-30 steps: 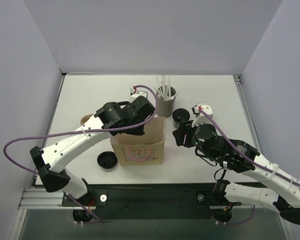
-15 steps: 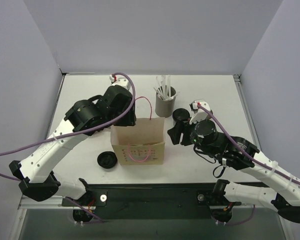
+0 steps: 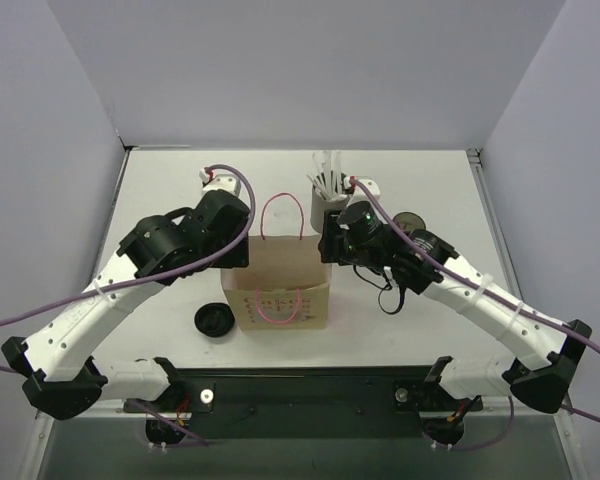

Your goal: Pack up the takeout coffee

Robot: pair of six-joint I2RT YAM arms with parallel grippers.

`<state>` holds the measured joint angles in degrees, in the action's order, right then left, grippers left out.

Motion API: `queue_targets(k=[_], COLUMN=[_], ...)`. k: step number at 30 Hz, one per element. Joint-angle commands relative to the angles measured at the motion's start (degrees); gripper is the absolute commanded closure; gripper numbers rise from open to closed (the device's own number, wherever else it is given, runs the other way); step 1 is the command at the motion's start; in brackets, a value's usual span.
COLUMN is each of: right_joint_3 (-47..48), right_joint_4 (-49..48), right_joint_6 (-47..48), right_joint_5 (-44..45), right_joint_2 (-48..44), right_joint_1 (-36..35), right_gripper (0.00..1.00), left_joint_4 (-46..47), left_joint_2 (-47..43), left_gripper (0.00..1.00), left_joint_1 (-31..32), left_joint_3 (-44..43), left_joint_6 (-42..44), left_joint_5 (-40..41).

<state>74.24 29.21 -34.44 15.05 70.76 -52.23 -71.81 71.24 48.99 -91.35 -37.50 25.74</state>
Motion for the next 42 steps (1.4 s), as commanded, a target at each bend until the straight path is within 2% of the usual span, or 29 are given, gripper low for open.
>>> queue_targets(k=[1, 3, 4, 7, 9, 14, 20, 27, 30, 32, 35, 36, 38, 39, 42], right_joint_3=[5.56, 8.01, 8.81, 10.83, 10.75, 7.77, 4.96, 3.46, 2.67, 2.4, 2.23, 2.49, 3.1, 3.11, 2.93], right_joint_4=[3.22, 3.83, 4.01, 5.33, 5.51, 5.33, 5.42, 5.33, 5.42, 5.15, 3.93, 2.7, 0.86, -0.46, -6.61], right_joint_6=[1.38, 2.26, 3.05, 5.16, 5.87, 5.61, 2.62, 0.86, 0.51, 0.33, 2.26, 3.57, 7.86, 9.63, 17.11], right_joint_5=[0.33, 0.68, 0.6, 1.03, 1.56, 0.61, -1.6, -0.72, -0.64, -0.28, -0.02, -0.11, -0.98, -1.42, -2.13], right_joint_2=[3.05, 4.46, 4.82, 5.7, 5.01, 3.68, 1.49, 2.19, 2.28, 2.36, 2.45, 2.19, 1.32, 0.7, -2.2], right_joint_1=[0.81, 0.9, 0.99, 0.9, 0.99, 1.51, 1.51, 1.51, 1.51, 1.51, 1.51, 1.51, 1.43, 1.34, 0.73], right_gripper=[0.67, 0.76, 0.84, 0.95, 0.99, 1.0, 1.0, 1.0, 1.0, 1.0, 1.0, 1.0, 1.0, 1.0, 1.0], left_joint_4=[-1.04, -4.89, -6.92, -15.79, -18.63, -18.62, -18.37, -13.1, -11.25, -8.71, -5.54, -4.58, -0.98, 0.43, 7.46], left_joint_2=[1.96, 4.51, 5.74, 10.83, 13.31, 12.6, 7.87, 4.79, 4.26, 3.73, 3.9, 3.99, 4.17, 3.91, 0.75], left_gripper=[0.43, 0.44, 0.44, 0.44, 0.44, 0.43, 0.43, 0.44, 0.45, 0.48, 0.59, 0.77, 0.94, 0.99, 1.0], left_joint_1=[-0.3, -0.3, -0.3, -0.39, -0.65, -1.88, -3.99, -6.36, -7.15, -7.86, -10.13, -10.41, -10.5, -10.58, -10.5], left_joint_3=[-2.06, -4.44, -8.19, -14.62, -19.99, -22.82, -13.97, -3.59, -1.65, 0.38, 1.53, 1.18, -0.4, -1.02, -0.76], left_joint_6=[-2.84, -3.99, -4.34, -5.74, -4.96, -7.94, -10.32, -5.75, -5.31, -4.0, -0.84, 1.18, 3.38, 5.31, 8.04], left_joint_5=[2.3, 3.44, 4.14, 6.52, 5.12, 2.31, 0.72, -2.0, -2.97, -3.68, -4.9, -5.43, -7.18, -8.06, -10.26])
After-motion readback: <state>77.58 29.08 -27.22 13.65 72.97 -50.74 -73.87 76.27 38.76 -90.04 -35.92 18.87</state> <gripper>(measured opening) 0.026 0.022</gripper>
